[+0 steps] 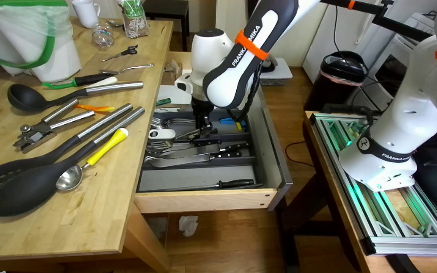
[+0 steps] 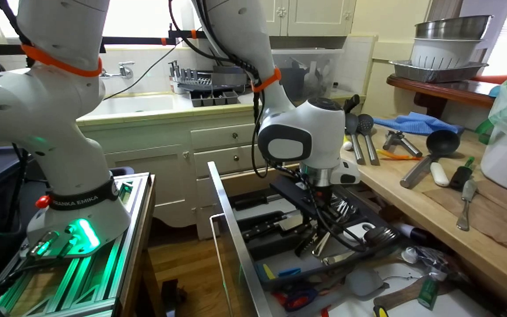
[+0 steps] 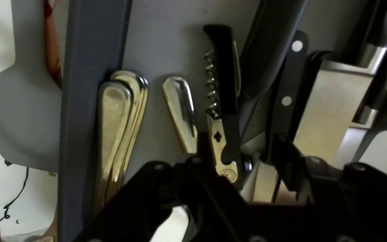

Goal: Move the peeler to the right.

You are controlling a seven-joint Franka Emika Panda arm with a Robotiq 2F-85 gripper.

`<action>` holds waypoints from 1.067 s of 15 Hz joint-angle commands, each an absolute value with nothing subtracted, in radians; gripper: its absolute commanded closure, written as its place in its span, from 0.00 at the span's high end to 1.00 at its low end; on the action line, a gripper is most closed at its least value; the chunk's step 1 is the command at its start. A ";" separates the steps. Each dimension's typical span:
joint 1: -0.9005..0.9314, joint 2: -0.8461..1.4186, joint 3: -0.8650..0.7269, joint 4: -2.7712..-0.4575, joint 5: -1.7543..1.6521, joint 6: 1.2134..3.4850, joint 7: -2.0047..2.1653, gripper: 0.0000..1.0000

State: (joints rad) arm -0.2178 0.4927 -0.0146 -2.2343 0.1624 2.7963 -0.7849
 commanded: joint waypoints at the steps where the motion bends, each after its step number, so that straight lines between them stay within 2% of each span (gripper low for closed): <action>1: -0.243 0.536 0.006 -2.211 0.095 2.848 -0.747 0.54; 3: -0.246 0.546 0.010 -2.208 0.071 2.867 -0.736 0.56; 5: -0.264 0.553 0.031 -2.205 0.063 2.875 -0.744 0.54; 9: -0.297 0.560 0.072 -2.203 0.069 2.868 -0.752 0.38; 10: -0.295 0.563 0.070 -2.203 0.063 2.873 -0.749 0.40; 11: -0.299 0.566 0.073 -2.201 0.062 2.875 -0.749 0.37; 16: -0.308 0.568 0.074 -2.201 0.056 2.882 -0.749 0.42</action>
